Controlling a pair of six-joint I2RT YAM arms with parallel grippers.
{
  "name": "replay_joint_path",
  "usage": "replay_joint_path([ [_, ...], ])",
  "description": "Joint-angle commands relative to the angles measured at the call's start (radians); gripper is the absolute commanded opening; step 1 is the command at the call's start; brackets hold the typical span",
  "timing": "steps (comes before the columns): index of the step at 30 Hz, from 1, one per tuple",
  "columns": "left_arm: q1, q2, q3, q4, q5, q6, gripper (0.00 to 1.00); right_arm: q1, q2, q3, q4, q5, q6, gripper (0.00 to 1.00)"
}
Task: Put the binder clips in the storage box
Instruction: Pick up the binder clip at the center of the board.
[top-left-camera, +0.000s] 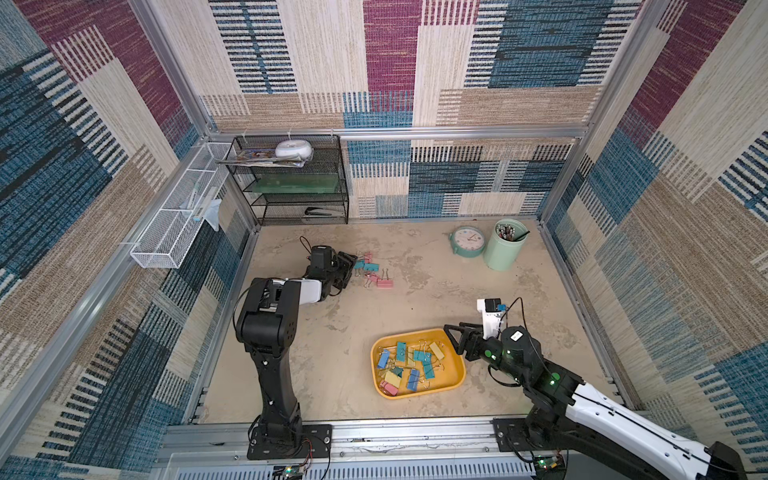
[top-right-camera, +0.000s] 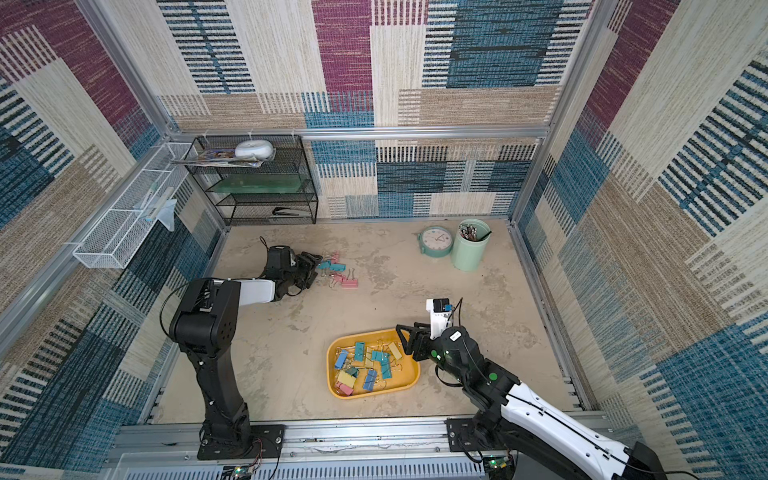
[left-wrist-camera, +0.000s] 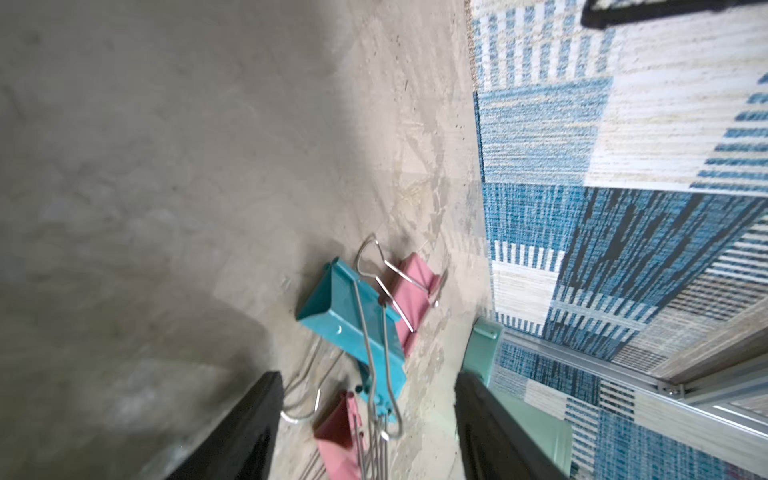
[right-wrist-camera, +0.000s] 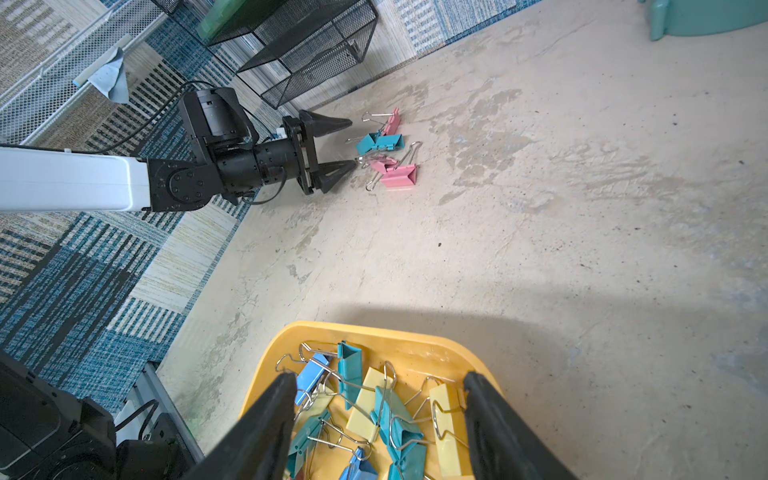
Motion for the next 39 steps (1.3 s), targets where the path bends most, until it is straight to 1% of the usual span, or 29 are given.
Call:
replay_joint_path([
  [1, 0.009, 0.029, 0.011, 0.069, 0.026, -0.061, 0.56, 0.001, 0.017, 0.014, 0.047, -0.006, 0.0, 0.68],
  [3, 0.011, 0.044, 0.026, 0.071, 0.04, -0.067, 0.43, 0.001, 0.027, 0.017, 0.056, -0.007, 0.0, 0.68],
  [5, 0.012, 0.057, 0.039, 0.065, 0.057, -0.064, 0.28, 0.001, 0.034, 0.021, 0.058, -0.004, 0.0, 0.68],
  [7, 0.012, 0.053, 0.034, 0.065, 0.06, -0.064, 0.18, 0.001, 0.041, 0.021, 0.061, -0.002, 0.003, 0.68],
  [10, 0.013, 0.032, 0.002, 0.057, 0.055, -0.059, 0.09, 0.001, 0.048, 0.023, 0.066, -0.007, 0.014, 0.68],
  [13, 0.018, -0.017, -0.033, -0.006, 0.029, -0.022, 0.0, 0.001, 0.052, 0.024, 0.067, -0.012, 0.028, 0.68],
  [17, 0.024, -0.104, -0.068, -0.109, -0.006, 0.058, 0.0, 0.001, 0.05, 0.015, 0.066, -0.002, 0.071, 0.69],
  [20, 0.031, -0.176, -0.077, -0.182, -0.01, 0.129, 0.0, -0.003, 0.038, 0.014, 0.051, 0.011, 0.077, 0.81],
  [22, 0.03, -0.242, -0.072, -0.269, -0.007, 0.195, 0.0, -0.013, 0.027, 0.017, 0.03, 0.021, 0.07, 0.93],
  [23, 0.028, -0.281, -0.07, -0.315, -0.006, 0.228, 0.0, -0.021, 0.026, 0.018, 0.023, 0.021, 0.067, 0.97],
  [24, 0.025, -0.319, -0.074, -0.35, -0.006, 0.256, 0.0, -0.034, 0.028, 0.02, 0.019, 0.018, 0.064, 1.0],
  [27, -0.005, -0.471, -0.103, -0.464, -0.035, 0.359, 0.0, -0.095, 0.049, 0.021, 0.026, -0.034, 0.045, 1.0],
  [29, -0.056, -0.576, -0.113, -0.552, -0.078, 0.442, 0.0, -0.143, 0.063, 0.019, 0.037, -0.064, 0.048, 1.0],
  [30, -0.1, -0.629, -0.113, -0.606, -0.112, 0.495, 0.0, -0.168, 0.066, 0.009, 0.052, -0.076, 0.055, 1.0],
  [32, -0.221, -0.713, -0.091, -0.724, -0.194, 0.61, 0.0, -0.221, 0.064, -0.013, 0.086, -0.105, 0.075, 1.0],
  [33, -0.3, -0.74, -0.073, -0.786, -0.24, 0.669, 0.0, -0.248, 0.062, -0.024, 0.108, -0.131, 0.083, 1.0],
  [34, -0.379, -0.757, -0.052, -0.848, -0.274, 0.722, 0.0, -0.28, 0.06, -0.033, 0.123, -0.154, 0.095, 1.0],
  [35, -0.44, -0.759, -0.034, -0.894, -0.286, 0.767, 0.0, -0.308, 0.058, -0.039, 0.13, -0.17, 0.101, 1.0],
  [36, -0.518, -0.752, -0.011, -0.947, -0.29, 0.813, 0.0, -0.338, 0.056, -0.045, 0.135, -0.189, 0.106, 1.0],
  [38, -0.646, -0.709, 0.043, -1.064, -0.321, 0.88, 0.0, -0.385, 0.049, -0.055, 0.136, -0.218, 0.112, 1.0],
  [39, -0.724, -0.679, 0.067, -1.116, -0.361, 0.909, 0.0, -0.404, 0.046, -0.059, 0.138, -0.233, 0.118, 1.0],
])
